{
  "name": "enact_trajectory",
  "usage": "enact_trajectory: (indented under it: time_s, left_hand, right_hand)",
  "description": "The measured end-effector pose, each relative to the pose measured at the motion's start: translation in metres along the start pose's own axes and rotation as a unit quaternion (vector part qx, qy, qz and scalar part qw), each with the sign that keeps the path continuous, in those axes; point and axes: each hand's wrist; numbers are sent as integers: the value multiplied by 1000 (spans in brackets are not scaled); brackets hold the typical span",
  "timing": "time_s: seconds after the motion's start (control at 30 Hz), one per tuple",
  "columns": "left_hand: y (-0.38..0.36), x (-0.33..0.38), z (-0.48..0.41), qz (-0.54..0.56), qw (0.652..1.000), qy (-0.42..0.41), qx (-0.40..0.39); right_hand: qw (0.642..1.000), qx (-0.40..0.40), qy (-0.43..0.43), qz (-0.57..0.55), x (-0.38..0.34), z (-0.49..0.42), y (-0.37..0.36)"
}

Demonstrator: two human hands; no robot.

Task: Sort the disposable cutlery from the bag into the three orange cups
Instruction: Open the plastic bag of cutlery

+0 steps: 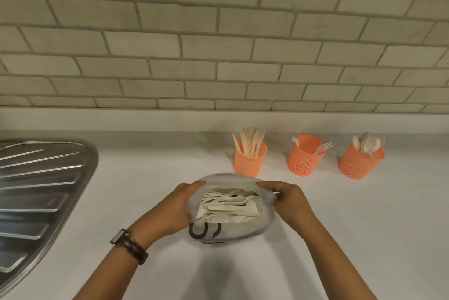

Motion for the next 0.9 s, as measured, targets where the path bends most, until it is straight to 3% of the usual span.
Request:
enact_trajectory:
  time_s: [0.07, 0.13, 0.23, 0.3, 0.37, 0.4, 0.43, 0.47, 0.5, 0.57, 0.6, 0.63, 0.7, 0.77, 0.9]
  left_hand:
    - [-2, -4, -7, 33, 999, 14, 3]
    - [-4, -2, -9, 133, 990, 35, 9]
    - [-5, 0, -9, 337, 937, 97, -2]
    - [-6, -7, -10, 539, 827, 161, -8]
    - [-4, -13, -9, 711, 679, 180, 4]
    - [-4, -16, -7, 750, 637, 176, 17]
    - [-3, -15, -4, 763, 624, 166, 24]
    - [-3, -13, -3, 743, 649, 162, 31]
    - [-4, -11, -3, 696, 698, 161, 43]
    - [-7, -8, -5, 518, 840, 151, 64]
    - [-8, -8, -5, 390, 906, 139, 85]
    - [-9, -7, -5, 262, 952, 110, 116]
    - [-8, -7, -6, 68, 981, 4, 182]
    - [-7, -4, -9, -51, 976, -99, 187]
    - [-3, 4, -14, -215, 964, -119, 102]
  right_hand:
    - [995, -21, -54, -80, -6, -2, -2]
    - [968, -75, -137, -196, -5, -6, -2]
    - [870, -177, -261, -378, 7, -14, -2]
    - [810, -189, -298, -468, 15, -20, -3]
    - [789, -183, -292, -508, 18, -24, -1]
    - [792, -187, -281, -509, 16, -24, 1]
    - [806, -198, -260, -493, 14, -23, 4]
    - [836, -211, -235, -449, 12, -22, 5]
    - [877, -211, -209, -377, 13, -21, 4]
    - [954, -163, -157, -196, 14, -18, -1]
    - [978, -113, -132, -116, 14, -14, -5]
    - [992, -58, -100, -52, 15, -10, -7]
    - [997, 28, -47, 58, 17, -1, -9]
    - [989, 57, -49, 125, 20, 9, -8]
    - [994, 25, -91, 52, 27, 19, -8]
Point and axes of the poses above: each hand's wrist, its own z-axis away from the middle knuckle, its own y-axis out of the back of the hand, x = y × z, and after that the axes turned 6 degrees about -y, right-handed
